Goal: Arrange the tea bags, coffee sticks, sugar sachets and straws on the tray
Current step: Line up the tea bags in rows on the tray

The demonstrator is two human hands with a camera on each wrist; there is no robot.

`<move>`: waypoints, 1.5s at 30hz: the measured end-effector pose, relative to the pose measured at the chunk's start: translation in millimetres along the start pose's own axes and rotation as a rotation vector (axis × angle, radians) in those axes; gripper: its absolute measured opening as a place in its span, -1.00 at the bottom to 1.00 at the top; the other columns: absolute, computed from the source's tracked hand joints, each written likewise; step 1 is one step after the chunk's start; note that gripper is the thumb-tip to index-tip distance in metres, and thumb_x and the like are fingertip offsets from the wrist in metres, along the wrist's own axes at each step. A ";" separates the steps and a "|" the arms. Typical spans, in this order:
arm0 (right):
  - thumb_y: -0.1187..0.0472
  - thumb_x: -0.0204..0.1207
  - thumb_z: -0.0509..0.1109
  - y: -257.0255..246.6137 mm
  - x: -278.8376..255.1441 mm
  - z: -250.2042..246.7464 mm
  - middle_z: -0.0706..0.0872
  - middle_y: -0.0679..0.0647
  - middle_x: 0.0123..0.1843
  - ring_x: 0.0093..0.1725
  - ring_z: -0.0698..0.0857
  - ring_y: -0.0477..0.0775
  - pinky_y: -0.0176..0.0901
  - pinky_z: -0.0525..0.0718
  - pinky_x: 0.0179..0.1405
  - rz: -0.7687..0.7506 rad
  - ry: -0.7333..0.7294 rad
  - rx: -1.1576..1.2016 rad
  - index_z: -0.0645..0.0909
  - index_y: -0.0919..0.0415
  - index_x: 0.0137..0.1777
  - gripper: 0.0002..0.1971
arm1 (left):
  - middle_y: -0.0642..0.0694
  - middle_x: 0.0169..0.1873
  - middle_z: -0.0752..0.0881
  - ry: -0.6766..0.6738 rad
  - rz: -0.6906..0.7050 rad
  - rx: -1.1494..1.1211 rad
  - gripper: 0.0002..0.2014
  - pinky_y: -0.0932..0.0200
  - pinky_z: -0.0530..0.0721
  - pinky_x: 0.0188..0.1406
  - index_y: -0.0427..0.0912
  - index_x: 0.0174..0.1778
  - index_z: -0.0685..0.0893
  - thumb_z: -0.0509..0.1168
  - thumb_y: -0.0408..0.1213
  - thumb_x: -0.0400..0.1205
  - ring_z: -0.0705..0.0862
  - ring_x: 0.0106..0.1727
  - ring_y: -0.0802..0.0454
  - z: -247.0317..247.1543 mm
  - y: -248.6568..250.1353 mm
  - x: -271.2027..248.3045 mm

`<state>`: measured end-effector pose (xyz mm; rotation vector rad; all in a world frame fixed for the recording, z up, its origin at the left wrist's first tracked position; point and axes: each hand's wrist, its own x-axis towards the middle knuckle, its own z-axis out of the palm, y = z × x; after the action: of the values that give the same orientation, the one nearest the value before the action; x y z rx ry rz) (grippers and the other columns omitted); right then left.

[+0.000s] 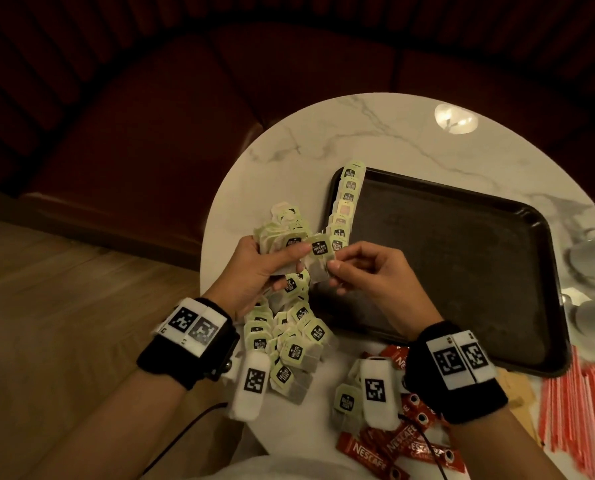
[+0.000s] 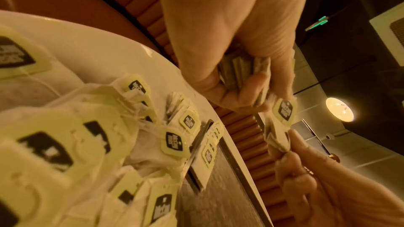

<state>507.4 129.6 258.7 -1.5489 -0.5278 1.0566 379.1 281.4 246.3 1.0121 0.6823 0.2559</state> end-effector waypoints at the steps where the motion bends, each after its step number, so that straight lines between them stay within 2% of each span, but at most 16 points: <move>1: 0.35 0.52 0.46 0.2 -0.4 -0.2 0.82 0.18 -0.18 -0.20 0.79 0.01 -0.29 0.75 -0.17 -0.003 0.004 0.014 0.70 0.37 0.05 -0.86 | -0.11 -0.40 0.71 0.003 0.007 0.006 -0.81 0.35 0.37 -0.70 -0.34 -0.05 0.71 0.45 -0.33 0.48 0.67 -0.42 0.13 1.0 0.9 0.3; 6: 0.39 0.50 0.48 1.1 -1.7 -2.7 0.85 0.15 -0.03 -0.04 0.81 0.03 -0.24 0.75 0.05 -0.041 0.007 -0.043 0.74 0.28 0.07 -0.83 | -0.12 -0.39 0.74 -0.012 0.027 0.010 -0.90 0.39 0.34 -0.71 -0.27 -0.08 0.71 0.42 -0.34 0.55 0.68 -0.45 0.13 2.1 5.2 0.4; 8: 0.39 0.51 0.49 2.0 -1.0 -3.2 0.85 0.10 0.00 0.05 0.81 0.04 -0.18 0.73 0.15 -0.068 0.044 -0.114 0.75 0.23 0.06 -0.84 | -0.17 -0.40 0.72 -0.028 0.033 0.035 -0.87 0.39 0.34 -0.71 -0.27 -0.09 0.70 0.43 -0.31 0.52 0.67 -0.46 0.12 2.5 5.3 -0.5; 11: 0.37 0.52 0.49 2.8 -0.1 -3.7 0.85 0.07 0.01 0.08 0.80 0.04 -0.14 0.72 0.20 -0.093 0.101 -0.158 0.77 0.22 0.04 -0.86 | -0.16 -0.42 0.71 -0.041 0.055 0.077 -0.82 0.38 0.32 -0.69 -0.29 -0.09 0.70 0.43 -0.27 0.49 0.65 -0.47 0.13 4.3 4.9 -2.0; 17: 0.30 0.51 0.52 4.4 1.5 -4.0 0.83 -0.03 -0.02 0.03 0.78 -0.12 -0.33 0.68 0.08 -0.103 0.121 -0.240 0.76 0.12 0.02 -0.87 | -0.15 -0.35 0.76 -0.055 0.065 0.129 -0.75 0.36 0.35 -0.66 -0.31 -0.04 0.72 0.45 -0.23 0.47 0.67 -0.36 0.09 3.2 3.8 -1.1; 19: 0.26 0.52 0.51 5.1 2.1 -3.1 0.82 0.00 -0.03 -0.01 0.77 -0.10 -0.35 0.68 0.07 -0.105 0.107 -0.264 0.76 0.15 0.03 -0.89 | -0.15 -0.30 0.78 -0.050 0.067 0.140 -0.68 0.36 0.35 -0.66 -0.39 0.01 0.71 0.45 -0.22 0.46 0.68 -0.36 0.10 4.3 3.3 -0.8; 21: 0.24 0.54 0.50 6.5 2.4 -2.9 0.82 0.00 -0.03 0.00 0.77 -0.09 -0.35 0.68 0.10 -0.097 0.091 -0.267 0.76 0.16 0.04 -0.89 | -0.15 -0.33 0.76 -0.032 0.065 0.127 -0.62 0.36 0.34 -0.67 -0.47 0.06 0.69 0.45 -0.23 0.47 0.66 -0.41 0.12 4.8 3.0 -0.6; 24: 0.26 0.54 0.50 13.1 3.4 -5.6 0.83 0.01 -0.03 0.02 0.78 -0.09 -0.35 0.69 0.08 -0.091 0.141 -0.244 0.76 0.18 0.05 -0.88 | -0.23 -0.35 0.68 0.010 0.053 0.092 -0.56 0.36 0.34 -0.69 -0.48 0.10 0.68 0.46 -0.20 0.45 0.62 -0.44 0.11 5.6 2.9 0.1; 27: 0.26 0.54 0.50 25.5 6.2 -10.1 0.84 0.06 -0.01 0.01 0.80 -0.02 -0.31 0.73 0.03 0.002 0.206 -0.197 0.76 0.20 0.09 -0.85 | -0.21 -0.31 0.69 0.051 0.026 0.046 -0.51 0.36 0.41 -0.69 -0.45 0.15 0.68 0.46 -0.17 0.41 0.67 -0.45 0.16 5.8 1.9 -0.5; 31: 0.25 0.55 0.50 47.1 12.4 -16.4 0.85 0.03 -0.02 -0.01 0.82 -0.03 -0.28 0.75 -0.01 0.141 0.240 -0.211 0.77 0.18 0.07 -0.87 | -0.17 -0.10 0.76 0.073 -0.029 0.034 -0.54 0.30 0.68 -0.46 -0.33 0.18 0.71 0.47 -0.14 0.42 0.76 -0.20 0.11 1.1 -3.2 0.6; 33: 0.25 0.54 0.51 56.0 15.6 -16.6 0.85 0.04 -0.04 -0.05 0.82 -0.01 -0.25 0.76 -0.01 0.188 0.256 -0.221 0.78 0.16 0.03 -0.90 | -0.18 -0.04 0.77 0.069 -0.064 0.013 -0.54 0.26 0.75 -0.33 -0.31 0.18 0.72 0.49 -0.16 0.41 0.76 -0.12 0.06 -1.1 -5.7 -0.1; 39: 0.27 0.54 0.51 70.1 24.3 -14.0 0.85 0.13 -0.10 -0.14 0.81 0.03 -0.15 0.77 0.05 0.244 0.283 -0.224 0.77 0.21 0.01 -0.92 | -0.18 -0.07 0.79 0.000 -0.139 -0.105 -0.58 0.23 0.77 -0.22 -0.32 0.18 0.66 0.45 -0.29 0.41 0.80 -0.11 0.03 -0.6 -6.0 -4.6; 42: 0.32 0.53 0.52 70.3 27.1 -10.2 0.84 0.19 -0.16 -0.22 0.81 0.02 -0.21 0.76 -0.05 0.231 0.313 -0.191 0.75 0.25 -0.04 -0.95 | -0.23 0.01 0.78 -0.032 -0.174 -0.199 -0.55 0.17 0.79 -0.19 -0.33 0.21 0.60 0.42 -0.31 0.40 0.81 -0.07 -0.06 2.4 -3.0 -5.4; 45: 0.36 0.49 0.55 68.9 28.1 -8.1 0.84 0.22 -0.20 -0.28 0.82 0.00 -0.20 0.78 -0.07 0.219 0.346 -0.157 0.73 0.25 -0.09 -0.94 | -0.29 0.05 0.75 -0.061 -0.186 -0.252 -0.59 0.11 0.80 -0.12 -0.32 0.20 0.58 0.37 -0.43 0.41 0.82 -0.03 -0.14 3.1 -2.7 -6.5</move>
<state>513.7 129.2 184.2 -1.9142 -0.2088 0.8968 375.8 274.7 247.7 0.7079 0.6654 0.1428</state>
